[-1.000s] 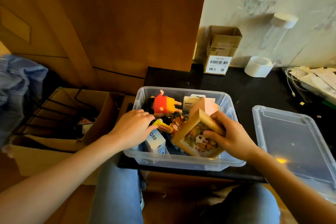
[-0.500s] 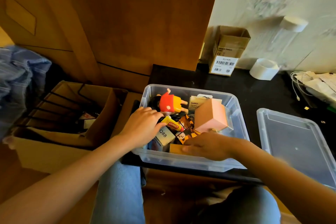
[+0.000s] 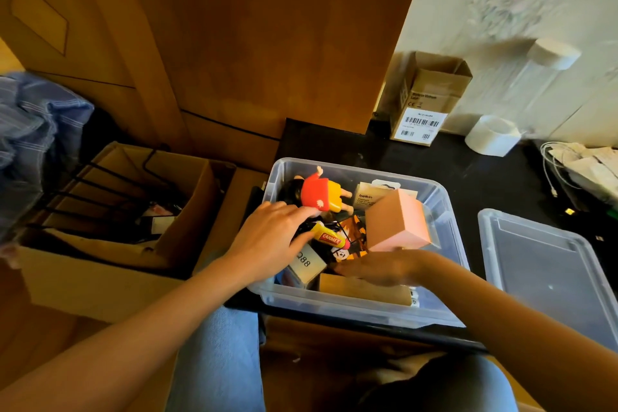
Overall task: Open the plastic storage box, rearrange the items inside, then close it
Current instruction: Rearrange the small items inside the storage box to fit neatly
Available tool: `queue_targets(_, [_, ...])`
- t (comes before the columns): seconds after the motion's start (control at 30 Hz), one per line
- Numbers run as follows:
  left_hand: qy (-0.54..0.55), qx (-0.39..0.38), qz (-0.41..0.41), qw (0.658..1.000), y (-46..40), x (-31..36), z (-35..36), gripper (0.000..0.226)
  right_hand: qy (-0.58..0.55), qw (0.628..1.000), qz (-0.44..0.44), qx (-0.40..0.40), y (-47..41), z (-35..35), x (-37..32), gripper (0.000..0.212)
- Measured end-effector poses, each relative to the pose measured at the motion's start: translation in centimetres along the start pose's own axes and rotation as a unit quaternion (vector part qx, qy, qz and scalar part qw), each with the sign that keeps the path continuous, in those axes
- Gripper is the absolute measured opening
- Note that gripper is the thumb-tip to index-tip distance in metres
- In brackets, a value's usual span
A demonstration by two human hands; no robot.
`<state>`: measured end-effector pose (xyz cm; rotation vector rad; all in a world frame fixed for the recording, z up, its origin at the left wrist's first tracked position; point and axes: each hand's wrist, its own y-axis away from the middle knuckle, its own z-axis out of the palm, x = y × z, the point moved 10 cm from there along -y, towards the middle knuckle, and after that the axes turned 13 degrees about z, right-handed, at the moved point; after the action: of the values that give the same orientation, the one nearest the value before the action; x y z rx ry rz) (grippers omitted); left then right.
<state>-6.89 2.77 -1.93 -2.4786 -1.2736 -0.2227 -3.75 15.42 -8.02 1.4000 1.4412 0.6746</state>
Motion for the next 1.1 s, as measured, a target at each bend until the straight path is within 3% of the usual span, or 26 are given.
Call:
queue_targets(0.17, [0.038,0.025,0.03,0.998,0.0,0.6,-0.9,0.037,0.014,1.0,0.015,0.011,-0.4,-0.2,-0.3,0.048])
queue_targets(0.33, [-0.004,-0.084,0.059,0.995,0.0,1.1,1.2,0.048,0.066,0.997,0.036,0.031,-1.5,0.0,-1.7,0.033])
queue_targets(0.5, [-0.042,-0.105,0.075,0.991,-0.1,1.3,1.7,0.049,0.134,0.988,0.064,0.042,-2.1,0.3,-2.4,0.028])
queue_targets(0.63, [-0.04,-0.106,0.067,0.991,-0.3,1.4,1.7,0.045,0.096,0.993,0.06,0.015,-2.1,0.5,-2.2,0.013])
queue_targets(0.73, [-0.04,-0.11,0.062,0.991,-0.2,1.3,1.8,0.044,0.103,0.993,0.045,0.021,-1.8,0.3,-2.5,0.018])
queue_targets(0.9, [-0.019,-0.048,0.019,0.998,0.1,0.6,0.8,0.026,0.159,0.986,0.024,0.049,-1.7,0.3,-3.2,0.026])
queue_targets(1.1, [-0.029,-0.038,0.004,0.999,-0.2,-0.3,1.1,0.039,0.232,0.972,0.01,0.046,-1.9,1.4,-6.0,0.031])
